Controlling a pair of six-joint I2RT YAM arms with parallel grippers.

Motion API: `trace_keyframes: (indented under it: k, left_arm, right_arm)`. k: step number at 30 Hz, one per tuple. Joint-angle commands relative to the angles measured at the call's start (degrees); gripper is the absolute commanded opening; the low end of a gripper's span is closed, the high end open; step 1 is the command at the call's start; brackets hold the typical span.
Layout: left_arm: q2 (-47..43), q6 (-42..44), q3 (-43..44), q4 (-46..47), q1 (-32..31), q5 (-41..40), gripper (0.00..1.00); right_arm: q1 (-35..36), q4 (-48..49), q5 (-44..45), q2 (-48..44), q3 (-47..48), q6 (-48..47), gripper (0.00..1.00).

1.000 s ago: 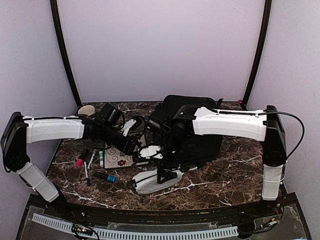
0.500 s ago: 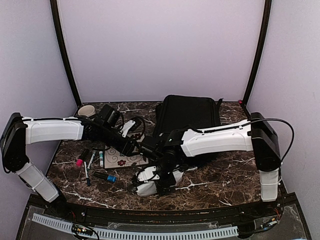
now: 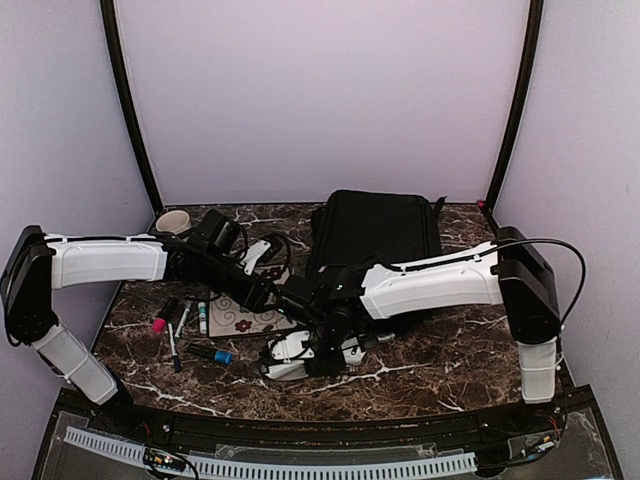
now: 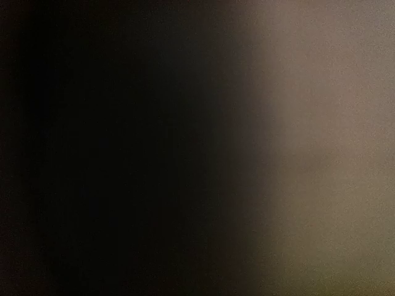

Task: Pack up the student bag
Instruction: Pick up the pencil case from the center of the board, then pick up the largest pocket of the bag from the student bag.

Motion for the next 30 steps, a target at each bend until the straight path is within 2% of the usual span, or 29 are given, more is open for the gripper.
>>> trace_keyframes:
  k: [1,6,9,17,22,27,30]
  left_arm:
    - [-2.85,2.14,0.62,-0.95,0.36,-0.89,0.65]
    - [-2.89,3.95,2.35,-2.18,0.36,-2.61,0.65]
    - [-2.33,5.16,3.89,-2.89,0.38,-3.14,0.65]
    - [2.98,6.90,10.87,-3.56,0.23,-0.26,0.63]
    - [8.80,11.21,17.64,-3.90,-2.68,4.07,0.56]
    - [15.05,21.35,24.58,-5.45,-10.49,-4.19,0.57]
    - [18.84,26.15,27.62,-5.64,-13.31,-5.77,0.58]
  right_arm:
    - [-1.69,-5.29,-5.34,-5.35,1.52,0.91,0.40]
    - [-4.97,-11.46,-11.90,-10.30,2.32,1.25,0.29]
    - [-7.29,-14.88,-15.70,-13.76,0.92,-0.34,0.27]
    - [-16.83,-18.13,-17.39,-23.44,-5.21,-1.58,0.22]
    - [-26.75,-20.09,-13.90,-29.63,-6.30,-3.89,0.20]
    - [-41.44,-22.00,-14.75,-34.59,-6.16,-7.31,0.20]
    - [-49.30,-20.71,-16.11,-36.92,-8.71,-8.01,0.20]
